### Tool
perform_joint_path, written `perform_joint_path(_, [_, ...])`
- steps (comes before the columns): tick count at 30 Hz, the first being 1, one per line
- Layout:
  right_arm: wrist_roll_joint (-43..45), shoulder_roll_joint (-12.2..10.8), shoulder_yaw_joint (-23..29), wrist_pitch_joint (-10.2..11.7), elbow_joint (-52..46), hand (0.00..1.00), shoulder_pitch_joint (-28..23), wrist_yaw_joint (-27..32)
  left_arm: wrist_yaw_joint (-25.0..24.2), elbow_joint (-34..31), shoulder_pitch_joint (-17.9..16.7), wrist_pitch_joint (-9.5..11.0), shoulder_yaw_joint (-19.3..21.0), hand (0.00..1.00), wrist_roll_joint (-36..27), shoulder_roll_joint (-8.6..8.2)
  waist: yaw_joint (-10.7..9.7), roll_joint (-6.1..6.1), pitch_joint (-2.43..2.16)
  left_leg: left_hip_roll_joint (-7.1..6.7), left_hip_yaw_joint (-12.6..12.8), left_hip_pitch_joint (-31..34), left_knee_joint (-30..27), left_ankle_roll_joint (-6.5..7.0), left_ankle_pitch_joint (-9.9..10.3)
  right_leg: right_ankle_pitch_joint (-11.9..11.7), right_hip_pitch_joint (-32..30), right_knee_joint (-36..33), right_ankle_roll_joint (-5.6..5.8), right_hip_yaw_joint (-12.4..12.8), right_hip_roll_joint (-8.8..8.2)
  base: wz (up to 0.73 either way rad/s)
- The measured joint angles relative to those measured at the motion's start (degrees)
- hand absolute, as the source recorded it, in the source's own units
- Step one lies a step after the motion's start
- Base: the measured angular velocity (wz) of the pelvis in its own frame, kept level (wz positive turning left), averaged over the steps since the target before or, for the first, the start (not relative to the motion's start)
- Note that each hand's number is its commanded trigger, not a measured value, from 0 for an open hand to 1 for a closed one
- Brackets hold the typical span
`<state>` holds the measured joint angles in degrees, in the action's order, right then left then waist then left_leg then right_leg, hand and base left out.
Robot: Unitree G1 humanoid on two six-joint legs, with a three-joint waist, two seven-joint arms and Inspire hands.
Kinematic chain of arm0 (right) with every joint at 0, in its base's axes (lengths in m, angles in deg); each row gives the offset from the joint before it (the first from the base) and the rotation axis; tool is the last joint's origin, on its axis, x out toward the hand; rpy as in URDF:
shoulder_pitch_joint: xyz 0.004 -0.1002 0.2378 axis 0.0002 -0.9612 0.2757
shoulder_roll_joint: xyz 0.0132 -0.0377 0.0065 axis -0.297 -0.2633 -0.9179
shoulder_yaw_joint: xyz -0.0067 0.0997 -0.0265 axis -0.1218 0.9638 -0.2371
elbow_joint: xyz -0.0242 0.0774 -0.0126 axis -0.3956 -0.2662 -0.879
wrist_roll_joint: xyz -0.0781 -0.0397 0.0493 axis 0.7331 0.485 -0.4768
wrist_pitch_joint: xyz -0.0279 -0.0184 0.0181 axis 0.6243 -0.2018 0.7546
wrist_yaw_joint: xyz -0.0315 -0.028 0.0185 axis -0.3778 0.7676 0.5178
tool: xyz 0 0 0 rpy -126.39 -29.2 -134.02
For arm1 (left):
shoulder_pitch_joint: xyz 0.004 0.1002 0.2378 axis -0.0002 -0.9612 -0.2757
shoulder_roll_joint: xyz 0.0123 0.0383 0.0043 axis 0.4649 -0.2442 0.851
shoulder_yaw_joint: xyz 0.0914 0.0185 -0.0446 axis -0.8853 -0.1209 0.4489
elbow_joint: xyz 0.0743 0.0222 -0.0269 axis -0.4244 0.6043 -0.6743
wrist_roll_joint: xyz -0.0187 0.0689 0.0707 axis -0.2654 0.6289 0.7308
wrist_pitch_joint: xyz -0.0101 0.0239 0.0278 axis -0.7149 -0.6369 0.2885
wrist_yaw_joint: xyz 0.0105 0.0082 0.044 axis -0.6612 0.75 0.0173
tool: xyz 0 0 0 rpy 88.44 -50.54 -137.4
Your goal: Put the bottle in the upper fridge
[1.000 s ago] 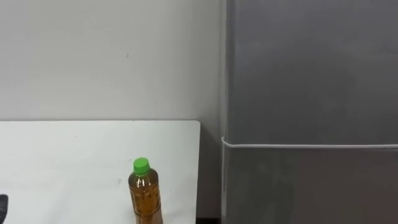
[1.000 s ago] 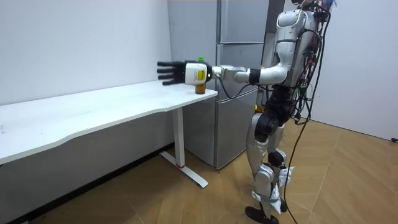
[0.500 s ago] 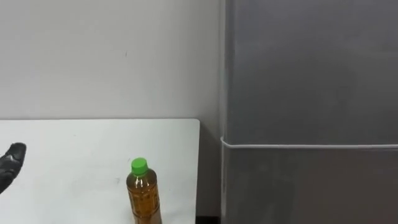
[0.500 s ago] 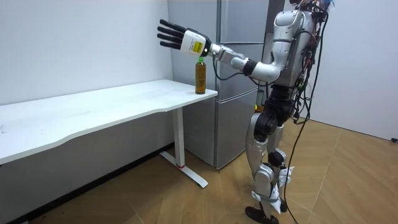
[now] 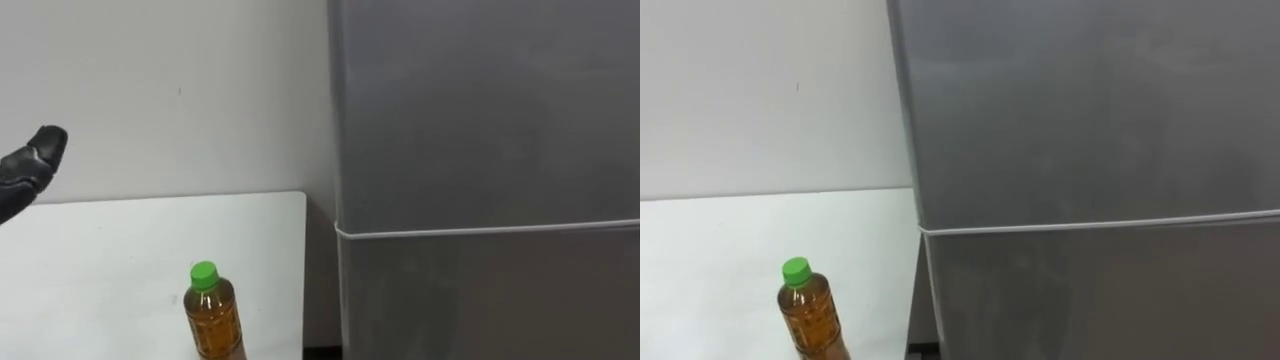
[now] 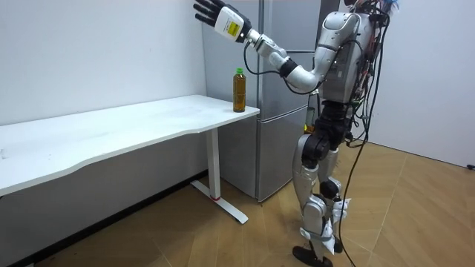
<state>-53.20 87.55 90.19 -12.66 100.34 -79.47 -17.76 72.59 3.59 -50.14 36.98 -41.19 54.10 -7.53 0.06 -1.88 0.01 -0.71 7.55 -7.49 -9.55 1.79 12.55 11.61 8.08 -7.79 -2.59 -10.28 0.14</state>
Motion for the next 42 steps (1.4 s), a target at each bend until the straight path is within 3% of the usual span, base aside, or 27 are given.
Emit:
perform_joint_path(4, [-0.20, 0.15, -0.59, -0.95, -0.11, 0.00, 0.04, -0.01, -1.76, -0.38, 1.13, -0.86, -1.79, 0.00, -2.05, 0.00, -0.22, 0.03, -0.06, 0.00, -0.01, -0.03, -0.05, 0.00, 0.00, -0.01, -0.02, -0.15, 0.01, 0.02, -0.01, 0.00])
perform_joint_path(8, [0.71, 0.21, -1.09, -2.20, -2.18, 0.00, 0.20, -0.24, -3.68, -1.32, 4.48, -3.55, -4.16, 0.00, -9.32, -0.06, -1.26, -0.02, -0.16, 0.00, -0.13, 0.42, -0.11, 0.01, 0.00, -0.01, -0.52, -0.12, 0.02, -0.06, -0.03, 0.01])
perform_joint_path(12, [3.00, 0.26, -0.76, -3.44, -3.58, 0.00, 0.42, -0.71, -6.99, -2.26, 5.12, -5.12, -5.84, 0.00, -11.02, -0.03, -3.04, -0.88, -0.39, 0.00, 0.00, 0.50, -0.13, 0.01, -0.01, -0.08, -0.68, -0.44, 0.11, 0.18, -0.04, -0.04])
perform_joint_path(16, [2.96, 0.42, -0.55, -3.92, -4.04, 0.00, 0.83, -0.91, -11.92, -2.15, 6.44, -8.09, -8.80, 0.00, -12.62, 0.00, -4.49, -1.65, -0.35, 0.05, 0.14, 0.62, -0.15, 0.01, -0.01, -0.07, -1.09, -0.77, 0.10, 0.35, -0.03, -0.02])
perform_joint_path(21, [2.89, 0.71, -0.59, -5.07, -4.69, 0.00, 1.08, -0.67, -15.90, -2.10, 8.27, -10.50, -11.66, 0.00, -14.41, 0.08, -4.84, -2.49, -0.17, 0.06, 0.59, 0.16, -0.10, 0.00, -0.02, -0.07, -1.13, -0.81, 0.10, 1.71, 0.06, -0.13])
perform_joint_path(27, [1.92, 1.07, -1.17, -6.49, -4.80, 0.00, 1.47, -0.38, -18.12, -1.23, 8.40, -11.51, -14.85, 0.00, -14.43, 0.23, -5.21, -2.23, 0.00, 0.02, 1.25, -0.01, -0.08, 0.00, -0.01, -0.07, -1.11, -0.76, 0.11, 2.25, 0.00, -0.06])
perform_joint_path(32, [2.00, 1.27, -2.97, -7.81, -4.85, 0.00, 2.66, -0.37, -19.55, 2.44, 8.39, -13.77, -18.77, 0.00, -14.54, 0.24, -6.18, -1.96, 0.22, 0.02, 1.30, 0.30, -0.10, 0.00, -0.01, -0.07, -1.19, -0.63, 0.11, 2.03, -0.01, 0.03])
perform_joint_path(38, [1.96, 1.42, -3.46, -7.96, -4.82, 0.00, 2.99, -0.53, -21.05, 6.22, 8.38, -15.68, -21.47, 0.00, -15.63, 0.24, -6.63, -2.33, 0.01, 0.03, 1.64, 0.90, -0.14, 0.00, -0.01, -0.10, -1.61, -0.26, 0.11, 2.18, 0.05, 0.00])
perform_joint_path(42, [1.87, 2.04, -3.89, -8.05, -4.81, 0.00, 2.79, -1.10, -21.08, 6.39, 8.33, -15.71, -21.24, 0.00, -17.24, 0.38, -7.18, -2.92, -0.06, 0.06, 1.73, 0.83, -0.10, 0.00, -0.01, -0.11, -1.59, -0.35, 0.11, 2.09, 0.02, 0.01])
